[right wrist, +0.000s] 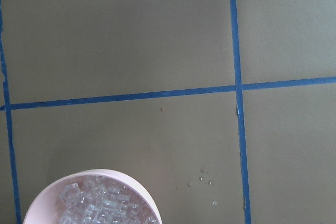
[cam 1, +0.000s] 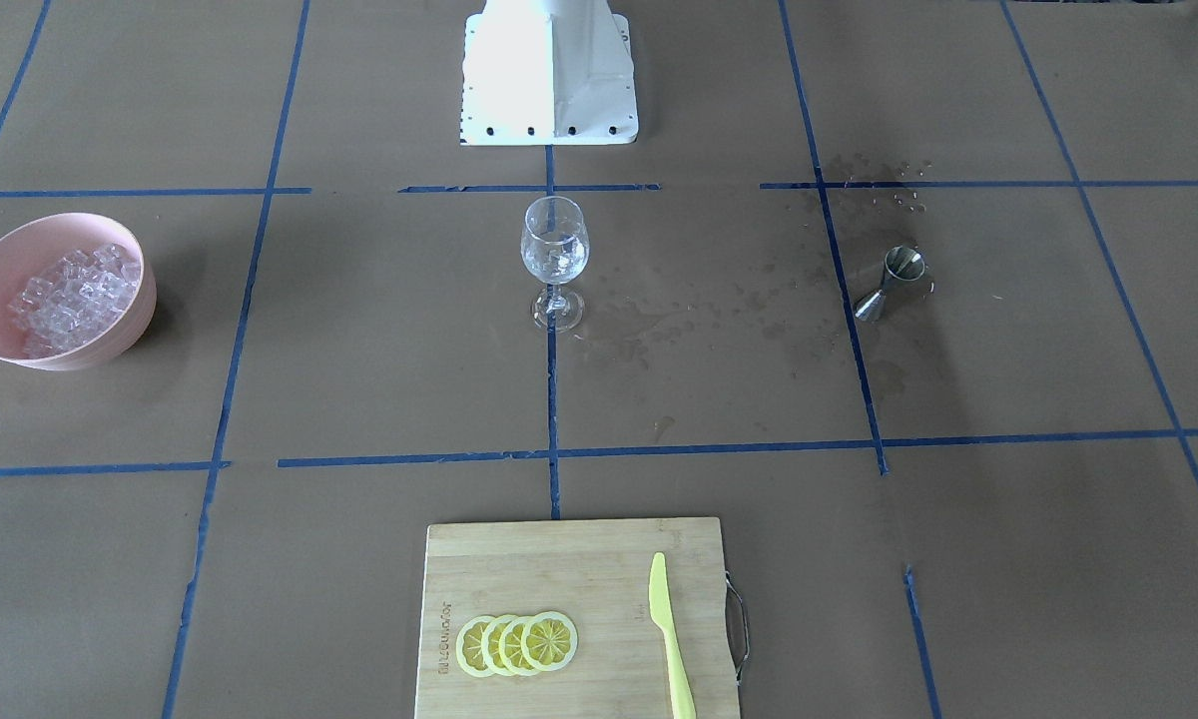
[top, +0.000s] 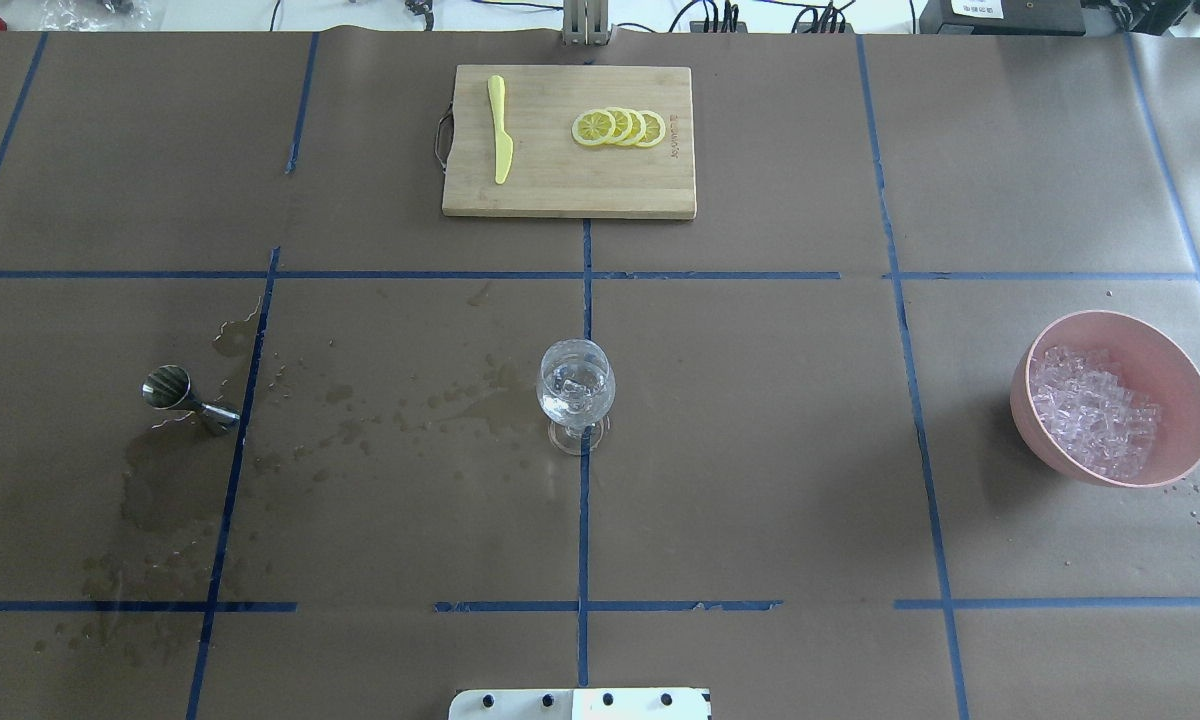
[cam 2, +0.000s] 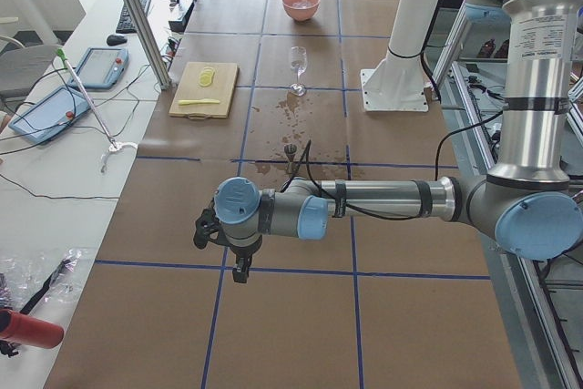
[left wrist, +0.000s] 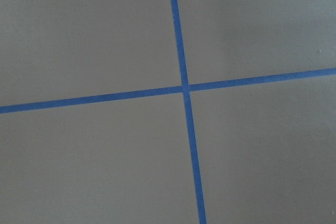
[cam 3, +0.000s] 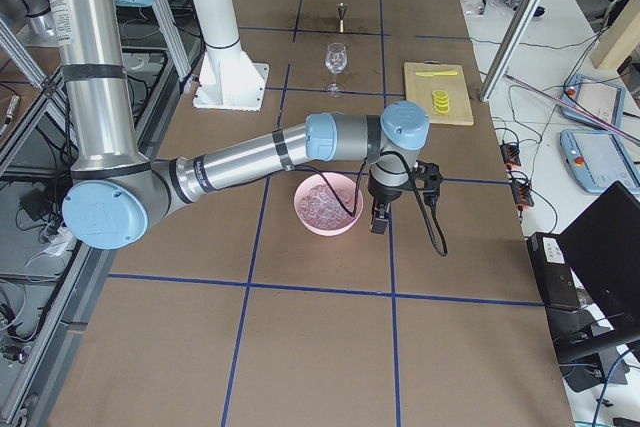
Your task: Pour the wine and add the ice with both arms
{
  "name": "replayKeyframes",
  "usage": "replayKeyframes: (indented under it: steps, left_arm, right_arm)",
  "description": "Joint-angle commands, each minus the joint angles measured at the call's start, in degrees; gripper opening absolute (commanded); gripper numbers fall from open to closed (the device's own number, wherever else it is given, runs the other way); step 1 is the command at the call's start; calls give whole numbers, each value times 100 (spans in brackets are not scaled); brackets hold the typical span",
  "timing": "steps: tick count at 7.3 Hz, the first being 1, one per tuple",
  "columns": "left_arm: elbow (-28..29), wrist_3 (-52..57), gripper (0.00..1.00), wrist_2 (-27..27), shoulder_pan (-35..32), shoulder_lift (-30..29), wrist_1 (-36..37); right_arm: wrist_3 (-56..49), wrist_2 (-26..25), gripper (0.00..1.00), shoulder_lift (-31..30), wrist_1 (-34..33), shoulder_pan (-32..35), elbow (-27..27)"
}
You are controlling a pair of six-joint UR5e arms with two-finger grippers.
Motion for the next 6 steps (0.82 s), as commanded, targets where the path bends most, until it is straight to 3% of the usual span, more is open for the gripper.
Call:
replayKeyframes:
  steps: [1, 6]
  left_arm:
    - [-115, -59, 100, 8, 0, 3, 28]
    - [-309, -68, 100, 8, -44, -77, 169]
  right_arm:
    - [-2, 63, 100, -138, 999, 62, -719]
    - [-46, -7, 100, -130, 1028, 63, -968]
